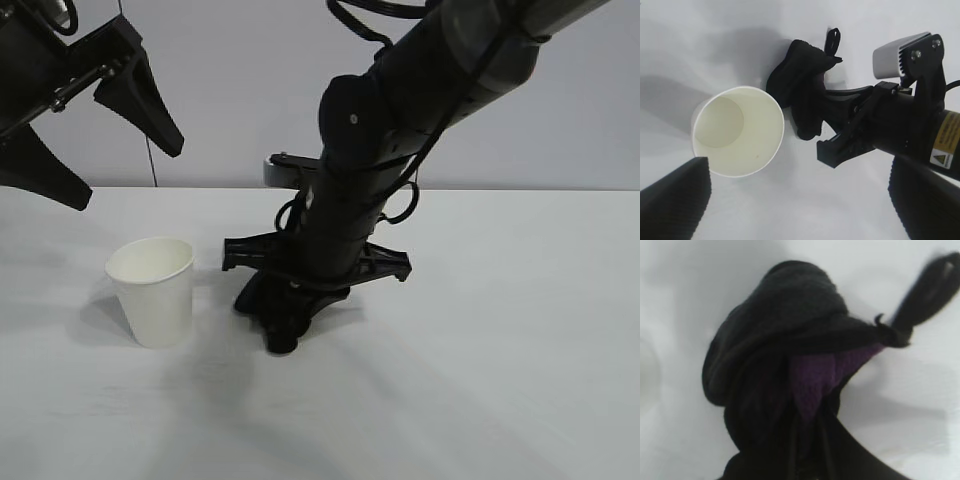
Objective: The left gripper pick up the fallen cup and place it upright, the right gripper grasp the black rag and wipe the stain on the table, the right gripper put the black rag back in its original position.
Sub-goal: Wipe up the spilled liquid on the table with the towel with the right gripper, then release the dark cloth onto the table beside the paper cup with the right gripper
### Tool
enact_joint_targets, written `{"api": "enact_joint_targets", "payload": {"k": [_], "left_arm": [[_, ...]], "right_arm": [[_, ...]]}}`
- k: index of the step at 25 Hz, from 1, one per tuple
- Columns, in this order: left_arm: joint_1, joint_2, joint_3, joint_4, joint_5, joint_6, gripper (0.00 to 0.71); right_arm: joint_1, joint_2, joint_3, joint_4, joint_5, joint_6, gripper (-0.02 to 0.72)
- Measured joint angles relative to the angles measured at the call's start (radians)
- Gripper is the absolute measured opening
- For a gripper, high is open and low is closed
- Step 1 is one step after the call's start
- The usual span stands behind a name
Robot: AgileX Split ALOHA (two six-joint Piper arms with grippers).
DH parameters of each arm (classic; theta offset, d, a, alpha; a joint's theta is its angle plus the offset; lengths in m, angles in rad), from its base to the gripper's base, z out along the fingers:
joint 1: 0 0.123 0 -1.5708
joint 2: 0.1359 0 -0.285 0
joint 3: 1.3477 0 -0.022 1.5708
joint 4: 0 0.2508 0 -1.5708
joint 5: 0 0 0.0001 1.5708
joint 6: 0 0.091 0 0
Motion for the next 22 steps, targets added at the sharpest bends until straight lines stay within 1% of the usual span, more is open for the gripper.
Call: {"api": "enact_joint_targets", "payload": {"k": [5, 10, 11, 12, 13, 14, 15, 17, 18, 19, 20, 22], "left_arm": [[0.000, 0.000, 0.000, 0.000, 0.000, 0.000, 0.693], [0.000, 0.000, 0.000, -0.006, 0.000, 0.000, 0.693], [0.000, 0.000, 0.000, -0.011, 0.000, 0.000, 0.693], [0.000, 0.000, 0.000, -0.014, 0.000, 0.000, 0.693], [0.000, 0.000, 0.000, -0.016, 0.000, 0.000, 0.693], [0.000, 0.000, 0.000, -0.017, 0.000, 0.000, 0.693], [0.000, 0.000, 0.000, -0.018, 0.000, 0.000, 0.693], [0.000, 0.000, 0.000, -0.033, 0.004, 0.000, 0.693], [0.000, 0.000, 0.000, -0.043, 0.009, 0.000, 0.693], [0.000, 0.000, 0.000, -0.055, 0.013, 0.000, 0.693], [-0.001, 0.000, 0.000, -0.063, 0.018, 0.000, 0.693], [-0.006, 0.000, 0.000, -0.063, 0.020, 0.000, 0.693]], "right_arm": [[-0.056, -0.124, 0.120, -0.037, 0.047, -0.003, 0.030], [-0.088, -0.232, 0.188, -0.059, 0.048, -0.006, 0.032], [-0.095, -0.240, 0.197, -0.059, 0.050, -0.006, 0.038], [-0.101, -0.245, 0.204, -0.060, 0.056, -0.006, 0.060], [-0.106, -0.246, 0.210, -0.061, 0.062, -0.006, 0.104], [-0.109, -0.246, 0.214, -0.062, 0.066, -0.006, 0.177], [-0.111, -0.246, 0.215, -0.062, 0.075, -0.006, 0.258], [-0.111, -0.248, 0.215, -0.062, 0.086, -0.006, 0.464], [-0.111, -0.251, 0.215, -0.062, 0.087, -0.006, 0.518], [-0.111, -0.255, 0.215, -0.062, 0.089, -0.006, 0.557], [-0.111, -0.260, 0.215, -0.062, 0.094, -0.006, 0.579], [-0.111, -0.282, 0.215, -0.062, 0.111, -0.006, 0.600]]}}
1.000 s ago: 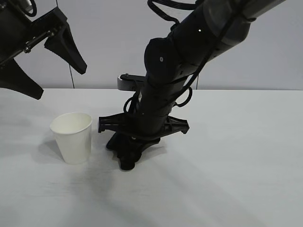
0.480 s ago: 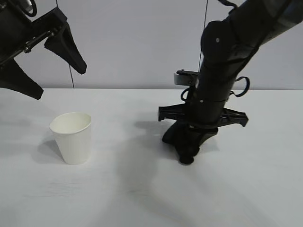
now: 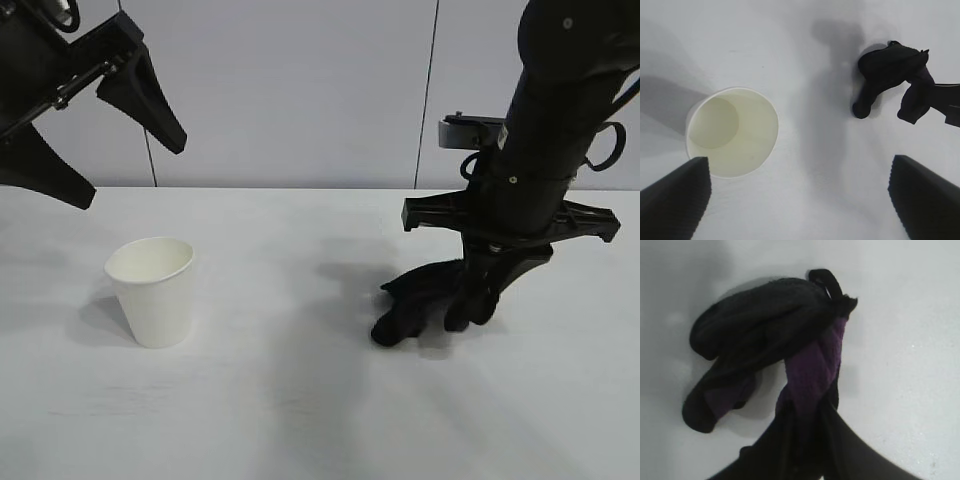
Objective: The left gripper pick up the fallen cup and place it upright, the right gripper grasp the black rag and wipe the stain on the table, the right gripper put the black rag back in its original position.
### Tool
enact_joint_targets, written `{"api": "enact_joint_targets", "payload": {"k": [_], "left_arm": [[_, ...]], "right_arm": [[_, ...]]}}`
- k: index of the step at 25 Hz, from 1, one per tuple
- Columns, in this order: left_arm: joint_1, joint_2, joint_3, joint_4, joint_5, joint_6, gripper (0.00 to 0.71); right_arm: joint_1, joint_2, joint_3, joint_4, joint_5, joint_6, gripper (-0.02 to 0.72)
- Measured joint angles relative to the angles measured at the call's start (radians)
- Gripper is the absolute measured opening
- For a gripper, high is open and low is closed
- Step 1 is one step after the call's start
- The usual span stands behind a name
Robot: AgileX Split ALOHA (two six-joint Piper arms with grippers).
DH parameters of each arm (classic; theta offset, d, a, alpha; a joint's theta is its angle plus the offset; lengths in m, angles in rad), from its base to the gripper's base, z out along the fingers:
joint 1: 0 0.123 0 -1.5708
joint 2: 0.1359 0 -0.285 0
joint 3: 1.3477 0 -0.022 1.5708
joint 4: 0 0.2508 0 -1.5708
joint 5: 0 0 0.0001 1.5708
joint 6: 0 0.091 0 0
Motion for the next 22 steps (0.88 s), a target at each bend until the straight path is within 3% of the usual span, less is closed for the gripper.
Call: {"api": "enact_joint_targets", "payload": {"k": [7, 16, 22], "left_arm": [[-0.013, 0.000, 0.000, -0.005, -0.001, -0.003, 0.693], [-0.013, 0.000, 0.000, -0.005, -0.024, -0.004, 0.693], [-0.013, 0.000, 0.000, -0.005, -0.046, -0.004, 0.693]], "right_arm": [[-0.080, -0.182, 0.002, 0.053, 0.023, -0.026, 0.610], [-0.207, -0.259, 0.005, 0.303, 0.085, -0.236, 0.610], [-0.207, -0.259, 0.005, 0.352, 0.083, -0.255, 0.610]]}}
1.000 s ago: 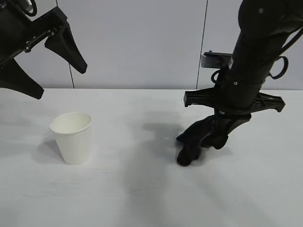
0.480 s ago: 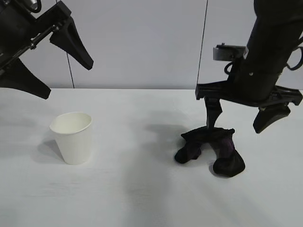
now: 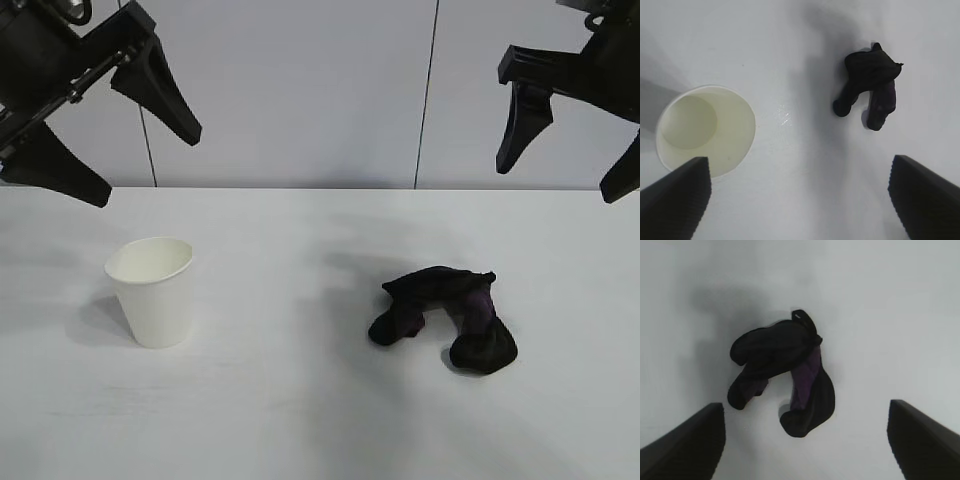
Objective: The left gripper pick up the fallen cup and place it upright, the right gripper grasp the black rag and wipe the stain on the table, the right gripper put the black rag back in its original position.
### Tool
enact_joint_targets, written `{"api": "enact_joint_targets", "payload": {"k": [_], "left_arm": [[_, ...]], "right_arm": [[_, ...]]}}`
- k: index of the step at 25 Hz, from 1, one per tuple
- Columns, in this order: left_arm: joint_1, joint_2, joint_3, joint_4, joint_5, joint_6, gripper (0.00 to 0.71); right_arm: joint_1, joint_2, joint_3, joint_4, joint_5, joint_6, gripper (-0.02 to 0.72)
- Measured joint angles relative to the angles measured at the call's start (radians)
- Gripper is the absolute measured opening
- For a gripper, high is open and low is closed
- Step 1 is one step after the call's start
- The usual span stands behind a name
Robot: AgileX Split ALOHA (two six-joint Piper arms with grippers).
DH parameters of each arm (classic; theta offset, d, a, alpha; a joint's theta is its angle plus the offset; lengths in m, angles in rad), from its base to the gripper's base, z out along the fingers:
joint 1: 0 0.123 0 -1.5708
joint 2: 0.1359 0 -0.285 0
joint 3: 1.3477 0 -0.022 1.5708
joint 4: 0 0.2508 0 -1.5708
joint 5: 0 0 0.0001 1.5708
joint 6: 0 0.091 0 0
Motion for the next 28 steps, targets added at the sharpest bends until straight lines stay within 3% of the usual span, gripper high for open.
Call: {"api": "enact_joint_targets", "payload": {"k": [10, 18, 28], "left_arm": [[0.000, 0.000, 0.000, 0.000, -0.009, 0.000, 0.693], [0.000, 0.000, 0.000, 0.000, -0.009, 0.000, 0.693], [0.000, 0.000, 0.000, 0.000, -0.009, 0.000, 0.693]], "right_arm": [[0.000, 0.000, 0.000, 0.016, -0.005, -0.003, 0.610], [0.000, 0.000, 0.000, 0.090, -0.036, -0.003, 0.610], [0.000, 0.000, 0.000, 0.097, -0.047, -0.003, 0.610]]}}
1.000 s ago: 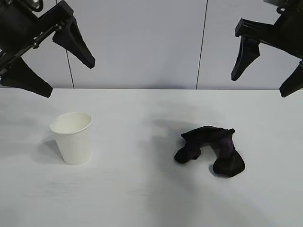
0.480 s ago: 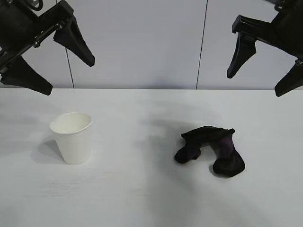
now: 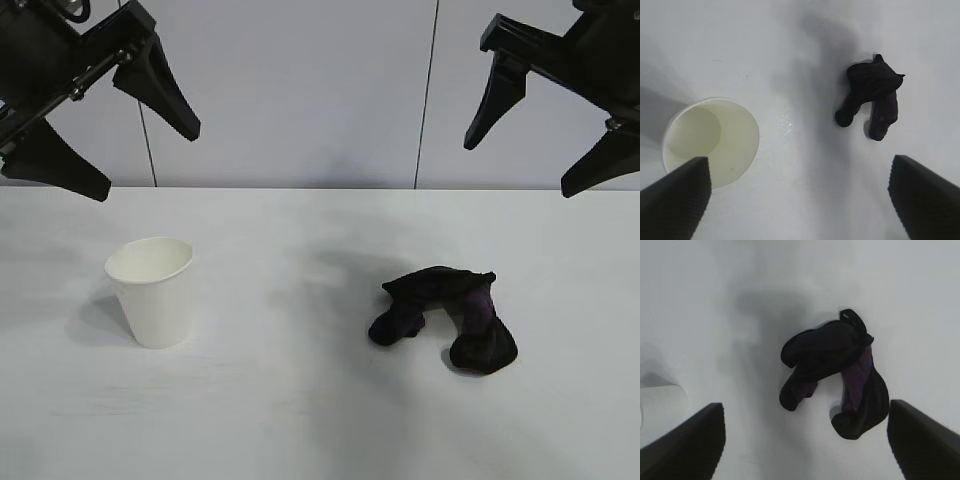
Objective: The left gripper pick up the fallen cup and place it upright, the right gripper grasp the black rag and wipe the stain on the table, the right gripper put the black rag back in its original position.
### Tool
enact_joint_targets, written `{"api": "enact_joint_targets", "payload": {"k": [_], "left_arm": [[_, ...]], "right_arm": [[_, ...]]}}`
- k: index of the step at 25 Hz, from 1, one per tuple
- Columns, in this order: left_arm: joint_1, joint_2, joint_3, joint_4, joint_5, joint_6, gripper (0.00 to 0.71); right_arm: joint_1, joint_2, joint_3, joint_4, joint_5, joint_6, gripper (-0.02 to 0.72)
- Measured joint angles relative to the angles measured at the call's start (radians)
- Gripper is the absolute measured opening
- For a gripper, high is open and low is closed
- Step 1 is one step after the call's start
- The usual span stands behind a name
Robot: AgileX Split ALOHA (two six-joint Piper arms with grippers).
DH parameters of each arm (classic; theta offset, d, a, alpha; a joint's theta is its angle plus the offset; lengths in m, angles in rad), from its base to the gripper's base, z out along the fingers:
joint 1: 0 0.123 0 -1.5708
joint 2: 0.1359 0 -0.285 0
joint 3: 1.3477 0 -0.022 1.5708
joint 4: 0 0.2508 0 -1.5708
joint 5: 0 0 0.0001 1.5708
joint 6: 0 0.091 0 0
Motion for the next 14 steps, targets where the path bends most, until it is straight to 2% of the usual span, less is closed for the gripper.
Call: {"api": "enact_joint_targets", "payload": {"k": [14], "left_arm": [[0.000, 0.000, 0.000, 0.000, -0.003, -0.001, 0.693]], "right_arm": [[0.000, 0.000, 0.000, 0.001, -0.008, 0.000, 0.610]]}}
